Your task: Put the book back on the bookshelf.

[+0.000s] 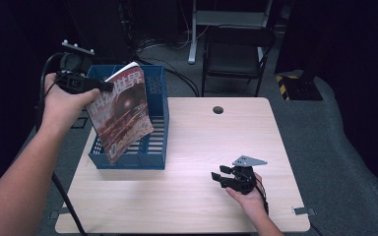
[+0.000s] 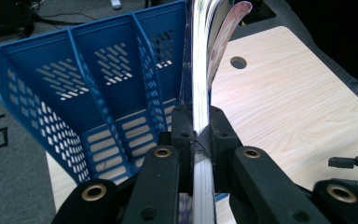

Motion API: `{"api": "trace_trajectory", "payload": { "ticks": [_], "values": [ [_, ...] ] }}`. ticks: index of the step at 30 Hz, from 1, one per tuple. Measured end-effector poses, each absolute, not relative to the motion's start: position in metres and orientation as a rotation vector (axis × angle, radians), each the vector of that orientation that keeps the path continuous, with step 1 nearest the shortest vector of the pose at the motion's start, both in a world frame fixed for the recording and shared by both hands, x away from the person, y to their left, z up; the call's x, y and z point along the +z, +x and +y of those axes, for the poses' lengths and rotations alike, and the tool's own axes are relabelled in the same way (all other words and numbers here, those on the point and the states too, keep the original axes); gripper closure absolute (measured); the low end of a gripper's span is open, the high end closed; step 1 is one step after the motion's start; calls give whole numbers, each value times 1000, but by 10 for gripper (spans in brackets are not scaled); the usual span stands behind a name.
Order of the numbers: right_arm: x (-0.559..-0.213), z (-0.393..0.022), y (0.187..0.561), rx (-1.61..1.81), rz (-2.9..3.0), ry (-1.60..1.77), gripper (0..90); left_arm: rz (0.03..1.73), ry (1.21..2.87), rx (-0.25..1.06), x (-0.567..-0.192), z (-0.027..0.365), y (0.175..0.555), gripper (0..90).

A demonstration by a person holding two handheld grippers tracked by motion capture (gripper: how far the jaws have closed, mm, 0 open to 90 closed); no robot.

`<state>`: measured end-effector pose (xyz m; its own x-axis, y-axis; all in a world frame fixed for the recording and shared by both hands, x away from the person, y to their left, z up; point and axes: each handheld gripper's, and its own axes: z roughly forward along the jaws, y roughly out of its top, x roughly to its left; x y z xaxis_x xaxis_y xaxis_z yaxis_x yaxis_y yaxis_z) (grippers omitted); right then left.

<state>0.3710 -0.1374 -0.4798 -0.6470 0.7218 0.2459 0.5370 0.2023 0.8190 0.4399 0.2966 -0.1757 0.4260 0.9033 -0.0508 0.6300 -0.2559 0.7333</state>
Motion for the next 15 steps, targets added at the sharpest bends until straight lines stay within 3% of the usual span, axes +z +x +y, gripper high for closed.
{"api": "trace_trajectory", "payload": {
  "ticks": [15],
  "values": [
    [-481,-137,372,1420,2284,1204,495,1366,1942,530,-176,319,441,840]
  ]
}}
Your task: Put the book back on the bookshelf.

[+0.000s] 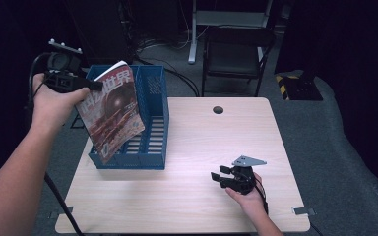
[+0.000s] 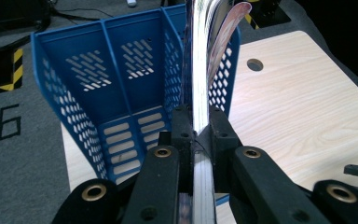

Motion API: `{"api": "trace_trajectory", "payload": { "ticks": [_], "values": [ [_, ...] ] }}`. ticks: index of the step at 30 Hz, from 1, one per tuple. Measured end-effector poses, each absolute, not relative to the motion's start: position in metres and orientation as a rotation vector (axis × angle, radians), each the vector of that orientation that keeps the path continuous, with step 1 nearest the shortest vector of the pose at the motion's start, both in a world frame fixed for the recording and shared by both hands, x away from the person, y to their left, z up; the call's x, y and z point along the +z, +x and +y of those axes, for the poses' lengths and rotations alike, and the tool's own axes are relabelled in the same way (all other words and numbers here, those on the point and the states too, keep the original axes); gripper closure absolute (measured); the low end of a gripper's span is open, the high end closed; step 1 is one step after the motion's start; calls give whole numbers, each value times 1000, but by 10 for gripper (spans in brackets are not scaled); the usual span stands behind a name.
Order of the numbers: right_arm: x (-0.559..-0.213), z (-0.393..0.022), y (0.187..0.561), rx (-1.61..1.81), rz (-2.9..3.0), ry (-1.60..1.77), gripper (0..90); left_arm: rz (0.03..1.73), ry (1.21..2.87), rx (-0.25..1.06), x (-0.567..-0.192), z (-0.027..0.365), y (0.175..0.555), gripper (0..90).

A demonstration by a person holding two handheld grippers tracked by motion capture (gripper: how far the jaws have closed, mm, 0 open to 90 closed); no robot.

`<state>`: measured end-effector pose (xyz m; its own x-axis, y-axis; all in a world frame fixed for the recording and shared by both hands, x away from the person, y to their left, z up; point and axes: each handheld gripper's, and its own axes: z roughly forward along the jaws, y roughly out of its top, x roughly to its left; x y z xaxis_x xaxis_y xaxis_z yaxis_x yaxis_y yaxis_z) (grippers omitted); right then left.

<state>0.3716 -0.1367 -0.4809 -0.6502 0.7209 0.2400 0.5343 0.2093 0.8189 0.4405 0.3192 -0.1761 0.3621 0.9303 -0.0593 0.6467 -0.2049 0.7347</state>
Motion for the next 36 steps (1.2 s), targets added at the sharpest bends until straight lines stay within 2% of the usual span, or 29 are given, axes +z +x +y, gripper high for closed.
{"api": "trace_trajectory", "payload": {
  "ticks": [15,36],
  "values": [
    [-481,-136,372,1415,2283,1208,495,1454,1853,569,-177,335,442,840],
    [-481,-137,372,1418,2285,1201,496,1527,1792,591,-182,332,461,841]
  ]
}}
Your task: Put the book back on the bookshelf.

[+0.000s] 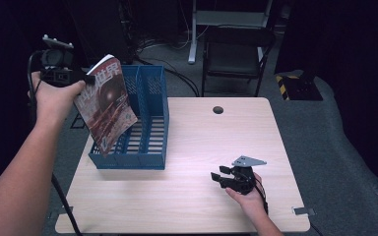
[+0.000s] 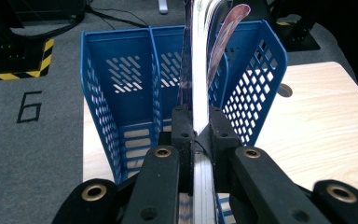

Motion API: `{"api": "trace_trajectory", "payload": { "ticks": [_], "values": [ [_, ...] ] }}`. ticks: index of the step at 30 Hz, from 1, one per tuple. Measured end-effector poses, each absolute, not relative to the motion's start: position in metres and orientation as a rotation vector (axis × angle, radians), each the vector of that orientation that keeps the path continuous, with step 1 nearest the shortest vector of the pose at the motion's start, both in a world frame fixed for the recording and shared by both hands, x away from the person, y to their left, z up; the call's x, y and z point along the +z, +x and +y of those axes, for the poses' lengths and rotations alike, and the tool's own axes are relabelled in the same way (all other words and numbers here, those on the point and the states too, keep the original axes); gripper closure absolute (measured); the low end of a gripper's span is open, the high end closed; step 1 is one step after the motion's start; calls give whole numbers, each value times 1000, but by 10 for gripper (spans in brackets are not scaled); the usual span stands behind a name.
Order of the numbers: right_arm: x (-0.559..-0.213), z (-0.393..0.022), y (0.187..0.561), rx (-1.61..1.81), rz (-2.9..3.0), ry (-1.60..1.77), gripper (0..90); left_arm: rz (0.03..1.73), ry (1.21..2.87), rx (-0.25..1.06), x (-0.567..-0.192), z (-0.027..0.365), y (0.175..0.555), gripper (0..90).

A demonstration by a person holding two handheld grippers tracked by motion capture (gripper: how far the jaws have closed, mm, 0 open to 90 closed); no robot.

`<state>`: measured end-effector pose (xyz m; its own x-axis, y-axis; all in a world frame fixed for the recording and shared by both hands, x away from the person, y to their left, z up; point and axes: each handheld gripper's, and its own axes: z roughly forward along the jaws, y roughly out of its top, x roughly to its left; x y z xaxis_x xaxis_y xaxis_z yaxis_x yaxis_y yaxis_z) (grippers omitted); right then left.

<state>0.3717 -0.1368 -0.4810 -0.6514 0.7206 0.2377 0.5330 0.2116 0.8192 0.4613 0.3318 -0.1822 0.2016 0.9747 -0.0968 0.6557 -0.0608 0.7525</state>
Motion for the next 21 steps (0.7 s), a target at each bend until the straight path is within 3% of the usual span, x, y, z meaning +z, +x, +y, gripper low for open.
{"api": "trace_trajectory", "payload": {
  "ticks": [21],
  "values": [
    [-480,-138,371,1425,2282,1212,496,1555,1748,632,-187,323,479,841]
  ]
}}
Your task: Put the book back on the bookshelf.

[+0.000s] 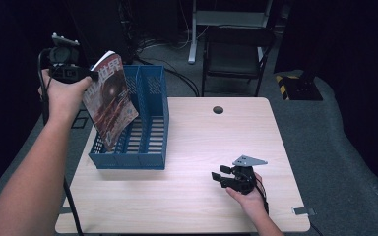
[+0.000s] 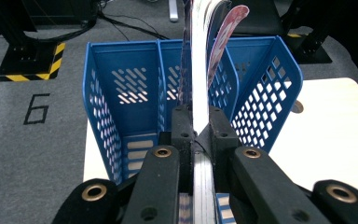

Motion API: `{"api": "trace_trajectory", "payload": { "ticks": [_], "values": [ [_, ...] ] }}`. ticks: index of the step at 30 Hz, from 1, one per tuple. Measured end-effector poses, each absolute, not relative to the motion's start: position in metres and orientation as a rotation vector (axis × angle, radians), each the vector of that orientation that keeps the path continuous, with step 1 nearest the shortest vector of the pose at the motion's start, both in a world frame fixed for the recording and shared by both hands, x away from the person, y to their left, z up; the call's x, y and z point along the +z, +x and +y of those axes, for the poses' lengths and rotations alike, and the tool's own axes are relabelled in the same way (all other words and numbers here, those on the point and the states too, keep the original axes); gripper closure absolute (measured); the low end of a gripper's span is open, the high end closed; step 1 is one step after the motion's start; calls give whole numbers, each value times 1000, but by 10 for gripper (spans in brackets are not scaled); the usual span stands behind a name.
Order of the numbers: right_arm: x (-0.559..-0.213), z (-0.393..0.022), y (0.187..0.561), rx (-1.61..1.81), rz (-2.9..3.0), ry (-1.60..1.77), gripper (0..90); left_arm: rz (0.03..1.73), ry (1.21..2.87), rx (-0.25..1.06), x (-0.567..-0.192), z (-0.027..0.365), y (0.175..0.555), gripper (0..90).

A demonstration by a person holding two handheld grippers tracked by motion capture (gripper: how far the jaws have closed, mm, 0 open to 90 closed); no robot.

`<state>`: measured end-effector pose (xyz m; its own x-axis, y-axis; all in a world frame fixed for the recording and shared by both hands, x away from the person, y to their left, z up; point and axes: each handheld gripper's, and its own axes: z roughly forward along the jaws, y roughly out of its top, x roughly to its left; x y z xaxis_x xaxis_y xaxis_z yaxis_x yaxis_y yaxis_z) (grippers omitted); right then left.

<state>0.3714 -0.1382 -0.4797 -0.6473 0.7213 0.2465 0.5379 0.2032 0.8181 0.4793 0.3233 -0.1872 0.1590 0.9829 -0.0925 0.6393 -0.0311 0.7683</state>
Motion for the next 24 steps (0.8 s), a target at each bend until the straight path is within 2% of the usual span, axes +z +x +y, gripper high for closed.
{"api": "trace_trajectory", "payload": {
  "ticks": [24],
  "values": [
    [-478,-142,371,1427,2269,1207,497,1550,1724,629,-206,308,498,841]
  ]
}}
